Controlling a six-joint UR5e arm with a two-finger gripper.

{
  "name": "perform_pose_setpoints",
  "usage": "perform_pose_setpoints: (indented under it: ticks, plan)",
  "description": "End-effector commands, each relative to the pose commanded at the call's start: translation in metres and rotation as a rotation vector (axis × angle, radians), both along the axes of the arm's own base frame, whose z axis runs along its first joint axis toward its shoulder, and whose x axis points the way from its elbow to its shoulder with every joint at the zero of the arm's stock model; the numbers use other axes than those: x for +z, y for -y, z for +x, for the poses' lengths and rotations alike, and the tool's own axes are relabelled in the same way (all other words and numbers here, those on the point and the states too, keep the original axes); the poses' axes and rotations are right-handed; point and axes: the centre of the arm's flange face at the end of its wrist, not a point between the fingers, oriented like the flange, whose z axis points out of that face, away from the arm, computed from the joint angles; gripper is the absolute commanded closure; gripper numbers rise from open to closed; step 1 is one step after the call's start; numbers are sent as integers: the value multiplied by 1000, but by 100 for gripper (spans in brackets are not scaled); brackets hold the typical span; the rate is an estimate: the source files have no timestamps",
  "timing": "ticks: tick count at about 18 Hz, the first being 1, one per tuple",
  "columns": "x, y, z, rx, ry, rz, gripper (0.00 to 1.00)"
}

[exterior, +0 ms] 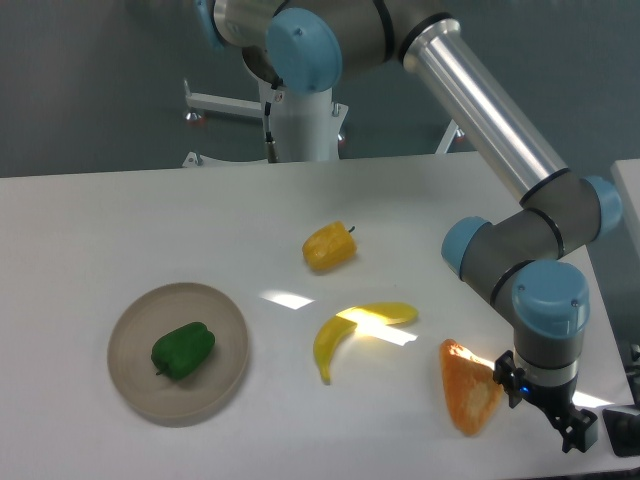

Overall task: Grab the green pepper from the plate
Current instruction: 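Move the gripper over the plate above the green pepper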

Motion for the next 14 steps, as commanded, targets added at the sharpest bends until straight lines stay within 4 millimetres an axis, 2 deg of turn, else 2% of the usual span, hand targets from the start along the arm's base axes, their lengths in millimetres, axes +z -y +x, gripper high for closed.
perform_pose_setpoints:
  ticks: [4,7,10,12,14]
  plan:
    - [10,-7,21,19,14,7,0]
    - [23,-16,61,60,67,23,0]
    - [54,-21,116,126,173,71,0]
    - [68,-12,155,165,249,95,0]
    - [76,6,191,186,305,93,0]
